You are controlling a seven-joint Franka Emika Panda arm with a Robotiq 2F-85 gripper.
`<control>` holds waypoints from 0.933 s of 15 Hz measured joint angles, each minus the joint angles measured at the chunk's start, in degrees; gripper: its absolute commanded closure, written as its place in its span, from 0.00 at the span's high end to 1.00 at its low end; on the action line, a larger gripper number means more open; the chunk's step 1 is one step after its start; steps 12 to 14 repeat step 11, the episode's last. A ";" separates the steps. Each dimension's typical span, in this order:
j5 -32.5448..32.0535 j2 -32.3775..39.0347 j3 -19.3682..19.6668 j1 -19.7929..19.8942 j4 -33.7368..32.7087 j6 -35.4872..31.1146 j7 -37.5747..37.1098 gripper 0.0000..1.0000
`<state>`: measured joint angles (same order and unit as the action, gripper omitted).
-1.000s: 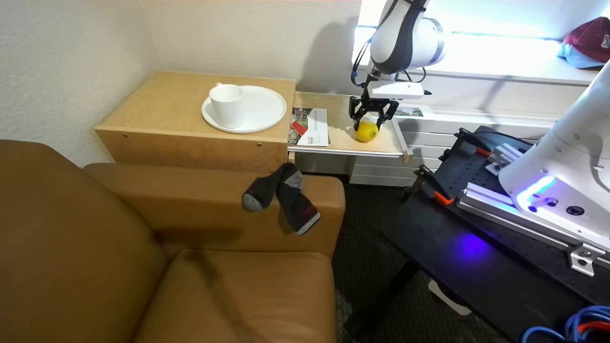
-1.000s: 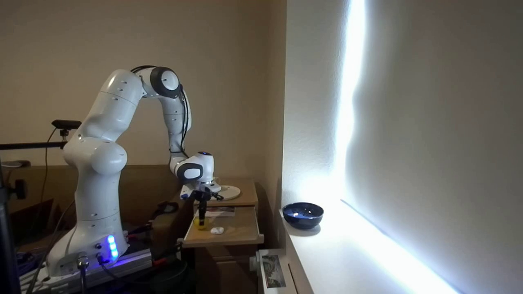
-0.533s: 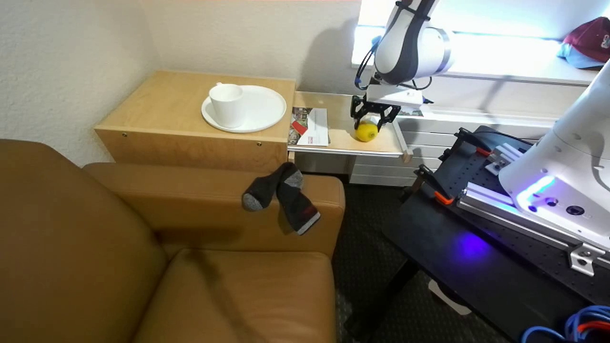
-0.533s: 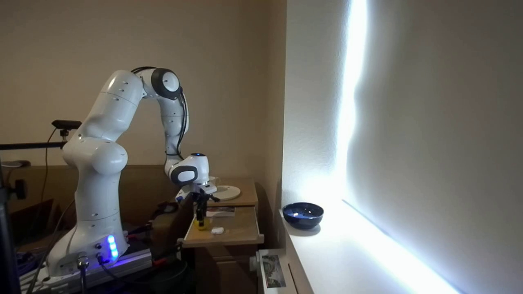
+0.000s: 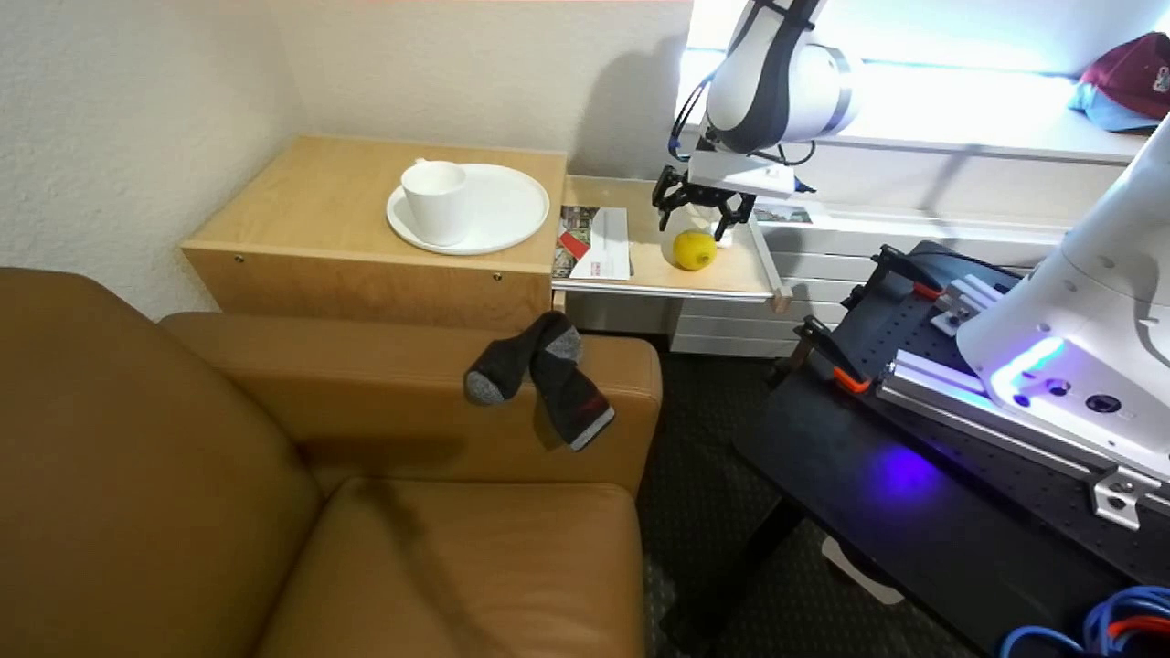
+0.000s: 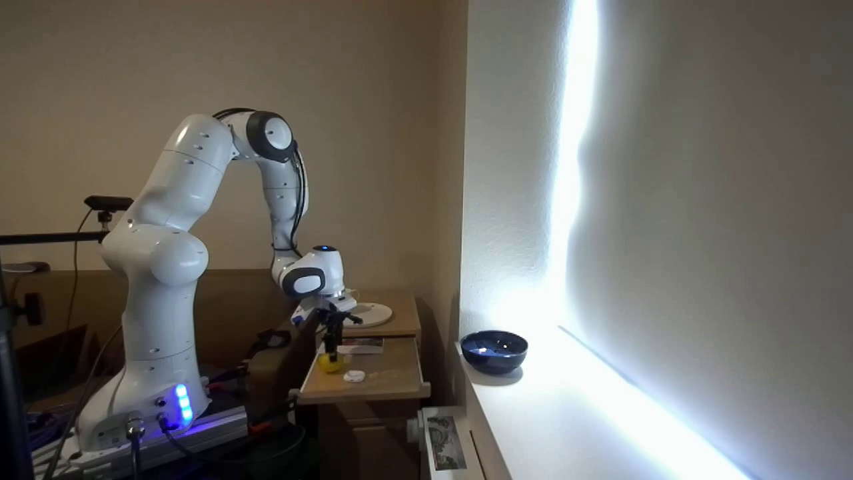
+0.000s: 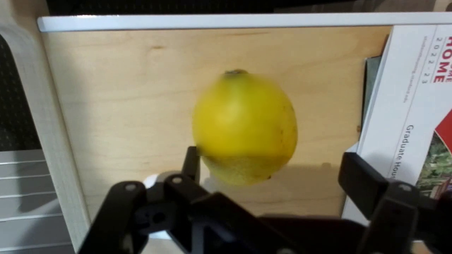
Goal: Open the sliding tray then put the white case and lemon on it
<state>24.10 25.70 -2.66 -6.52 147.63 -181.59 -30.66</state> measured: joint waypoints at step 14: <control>2.27 -25.56 -6.77 1.12 5.78 2.28 9.59 1.00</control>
